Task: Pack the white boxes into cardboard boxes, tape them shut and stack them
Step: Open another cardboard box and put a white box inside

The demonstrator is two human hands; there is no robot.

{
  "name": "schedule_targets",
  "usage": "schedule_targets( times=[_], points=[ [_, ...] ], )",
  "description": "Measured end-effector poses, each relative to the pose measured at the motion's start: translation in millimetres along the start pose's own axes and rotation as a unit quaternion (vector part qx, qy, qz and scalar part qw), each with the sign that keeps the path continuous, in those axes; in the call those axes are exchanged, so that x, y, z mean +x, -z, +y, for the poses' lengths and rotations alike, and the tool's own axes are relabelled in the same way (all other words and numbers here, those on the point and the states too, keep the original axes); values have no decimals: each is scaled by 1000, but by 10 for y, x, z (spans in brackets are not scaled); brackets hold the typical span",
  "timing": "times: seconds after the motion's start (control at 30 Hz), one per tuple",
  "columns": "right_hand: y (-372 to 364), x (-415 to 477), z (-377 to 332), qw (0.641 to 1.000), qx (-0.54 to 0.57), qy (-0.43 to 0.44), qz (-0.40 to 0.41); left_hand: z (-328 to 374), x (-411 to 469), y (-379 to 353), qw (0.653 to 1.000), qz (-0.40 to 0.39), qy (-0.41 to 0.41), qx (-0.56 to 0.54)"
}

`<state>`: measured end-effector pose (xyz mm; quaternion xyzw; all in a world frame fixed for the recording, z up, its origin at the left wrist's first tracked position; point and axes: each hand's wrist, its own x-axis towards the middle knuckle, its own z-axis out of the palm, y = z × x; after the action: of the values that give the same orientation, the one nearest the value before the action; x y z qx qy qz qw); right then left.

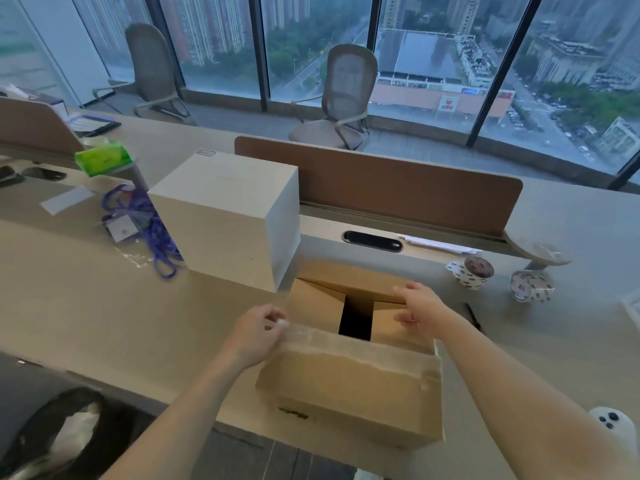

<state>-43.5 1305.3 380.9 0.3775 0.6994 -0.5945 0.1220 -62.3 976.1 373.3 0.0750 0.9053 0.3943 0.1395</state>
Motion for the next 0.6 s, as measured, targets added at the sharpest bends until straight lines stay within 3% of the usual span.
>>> schedule_targets(
  times=[0.17,0.23,0.33,0.43,0.5,0.6],
  points=[
    [177,-109,10,995,-58,75,3,-36,-23,109,993,21,30,-112],
    [311,-193,6,991,-95,87,-33,-32,-46,198,982,4,49,-184],
    [500,-447,-13,983,-73,19,-167,-55,-68,330,965,-33,58,-252],
    [607,-752,2,947,-109,-7,-301,-69,-57,331,965,-45,42,-254],
    [579,-916,32,934,-209,35,-288,-57,-47,299,966,-40,31,-252],
    [421,-1106,61,885,-418,122,-168,-40,-41,338,953,-53,5,-298]
  ],
)
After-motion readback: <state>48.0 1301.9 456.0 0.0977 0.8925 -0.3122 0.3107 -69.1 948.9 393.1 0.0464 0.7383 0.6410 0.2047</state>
